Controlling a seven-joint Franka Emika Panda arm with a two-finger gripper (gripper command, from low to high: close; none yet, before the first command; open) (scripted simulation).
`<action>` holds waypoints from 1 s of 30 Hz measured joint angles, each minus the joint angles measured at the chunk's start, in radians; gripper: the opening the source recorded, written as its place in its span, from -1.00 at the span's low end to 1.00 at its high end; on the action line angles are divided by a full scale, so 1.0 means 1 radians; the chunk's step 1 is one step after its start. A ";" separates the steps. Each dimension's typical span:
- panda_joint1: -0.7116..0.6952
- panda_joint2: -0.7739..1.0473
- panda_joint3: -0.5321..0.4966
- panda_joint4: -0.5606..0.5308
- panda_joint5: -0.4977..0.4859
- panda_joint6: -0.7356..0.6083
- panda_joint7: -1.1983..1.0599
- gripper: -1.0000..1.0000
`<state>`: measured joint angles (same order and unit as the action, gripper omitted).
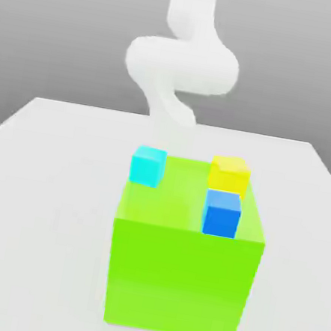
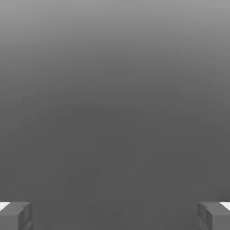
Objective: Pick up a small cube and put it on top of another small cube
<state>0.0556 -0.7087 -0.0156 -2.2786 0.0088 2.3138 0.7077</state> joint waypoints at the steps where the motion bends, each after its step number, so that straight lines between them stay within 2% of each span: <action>1: 0.024 0.039 -0.007 0.009 0.004 0.006 -0.040 0.00; 10: 0.188 0.369 -0.033 0.087 0.058 0.055 -0.388 0.00; 18: 0.288 0.659 0.002 0.155 0.090 0.099 -0.684 0.00; 24: 0.343 0.874 0.040 0.205 0.066 0.135 -0.874 0.00; 30: 0.385 1.089 0.090 0.255 -0.014 0.171 -1.026 0.00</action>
<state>0.4409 0.3801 0.0746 -2.0240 -0.0057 2.4845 -0.3184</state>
